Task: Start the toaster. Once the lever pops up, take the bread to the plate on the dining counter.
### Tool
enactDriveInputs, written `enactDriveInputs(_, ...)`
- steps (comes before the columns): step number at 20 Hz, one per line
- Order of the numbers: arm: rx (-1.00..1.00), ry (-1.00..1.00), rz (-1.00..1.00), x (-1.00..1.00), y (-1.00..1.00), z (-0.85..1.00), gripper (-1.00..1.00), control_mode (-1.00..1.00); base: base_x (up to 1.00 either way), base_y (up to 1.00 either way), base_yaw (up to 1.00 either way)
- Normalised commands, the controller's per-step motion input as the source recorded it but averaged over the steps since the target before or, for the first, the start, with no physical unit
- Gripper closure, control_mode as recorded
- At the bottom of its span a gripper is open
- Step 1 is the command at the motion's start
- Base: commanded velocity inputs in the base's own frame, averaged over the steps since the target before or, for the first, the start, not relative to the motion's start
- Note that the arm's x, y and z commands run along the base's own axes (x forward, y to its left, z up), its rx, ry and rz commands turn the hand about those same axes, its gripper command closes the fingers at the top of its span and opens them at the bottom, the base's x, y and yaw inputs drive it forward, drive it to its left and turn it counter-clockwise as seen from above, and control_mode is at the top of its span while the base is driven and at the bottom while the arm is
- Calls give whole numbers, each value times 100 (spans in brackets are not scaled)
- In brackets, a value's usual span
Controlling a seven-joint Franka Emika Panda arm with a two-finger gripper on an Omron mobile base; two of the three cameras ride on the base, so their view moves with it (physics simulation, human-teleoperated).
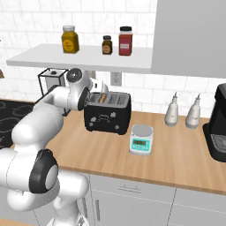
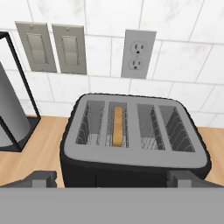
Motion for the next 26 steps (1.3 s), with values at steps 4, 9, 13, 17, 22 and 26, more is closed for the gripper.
enactDriveInputs(4,0,0,0,0,0,0,-100,-100,0,0,0)
enactDriveInputs(9,0,0,0,0,0,0,-100,-100,0,0,0)
enactDriveInputs(13,0,0,0,0,0,0,-100,-100,0,0,0)
enactDriveInputs(17,0,0,0,0,0,0,-100,-100,0,0,0)
enactDriveInputs(22,0,0,0,0,0,0,-100,-100,0,0,0)
enactDriveInputs(26,0,0,0,0,0,0,-100,-100,0,0,0)
